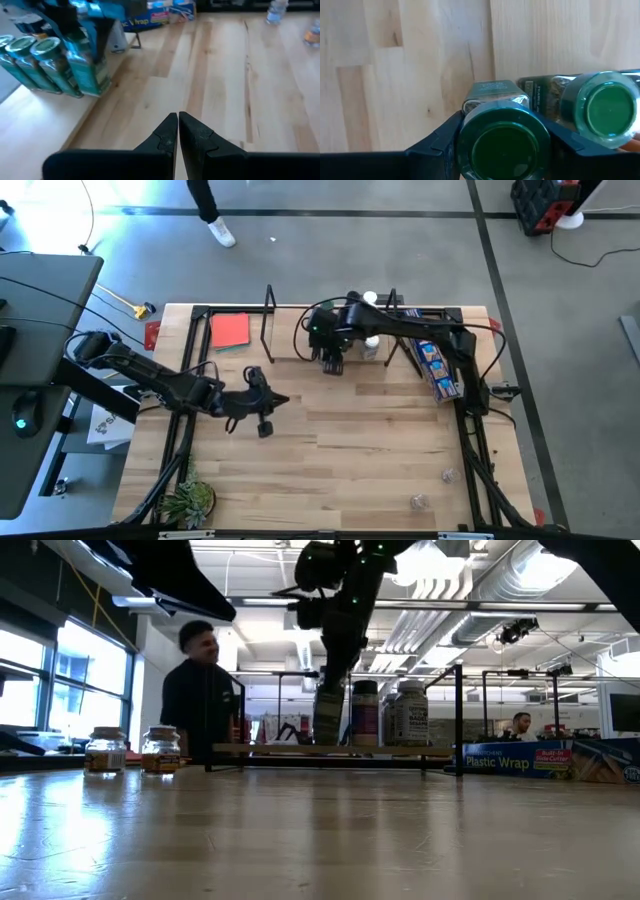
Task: Shelf spices
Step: Put the green seasoning bottle on the shelf aligned with the other green seasoning bottle bottles
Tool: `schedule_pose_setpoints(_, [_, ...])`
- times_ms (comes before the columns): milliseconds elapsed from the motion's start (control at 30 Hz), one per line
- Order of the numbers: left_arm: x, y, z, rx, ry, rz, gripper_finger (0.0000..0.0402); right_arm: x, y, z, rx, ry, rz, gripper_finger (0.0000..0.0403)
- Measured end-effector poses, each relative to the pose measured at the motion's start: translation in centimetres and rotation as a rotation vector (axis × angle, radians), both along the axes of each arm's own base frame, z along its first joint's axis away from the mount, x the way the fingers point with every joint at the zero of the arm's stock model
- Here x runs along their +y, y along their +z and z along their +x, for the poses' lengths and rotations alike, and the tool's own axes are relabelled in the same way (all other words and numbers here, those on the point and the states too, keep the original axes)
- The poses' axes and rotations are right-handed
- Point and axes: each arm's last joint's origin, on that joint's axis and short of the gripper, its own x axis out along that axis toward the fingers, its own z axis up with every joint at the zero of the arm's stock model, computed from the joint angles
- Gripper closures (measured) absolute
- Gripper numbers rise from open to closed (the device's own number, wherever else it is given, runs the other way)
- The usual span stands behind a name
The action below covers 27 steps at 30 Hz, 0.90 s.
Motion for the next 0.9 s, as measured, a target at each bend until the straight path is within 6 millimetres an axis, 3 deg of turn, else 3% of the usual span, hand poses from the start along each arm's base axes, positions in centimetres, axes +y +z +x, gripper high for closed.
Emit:
schedule_pose_setpoints(233, [0.9,0.35,0.48,-0.037,0.03,-0.004,0.0387,-0.54,-0.44,0.09,0.016,0.002,-0.033,0.0221])
schedule_pose_setpoints(467, [0.89,0.57,0.68,-0.06,-0.001,-0.034,0.0387,-0.71,-0.36,0.32,0.001,0.022,-0.075,0.019])
schedule_pose_setpoints(900, [0.88,0.57,0.68,-0.061,-0.002,-0.035,0.0387,-0.69,-0.35,0.34,0.003,0.057,-0.079,0.0182])
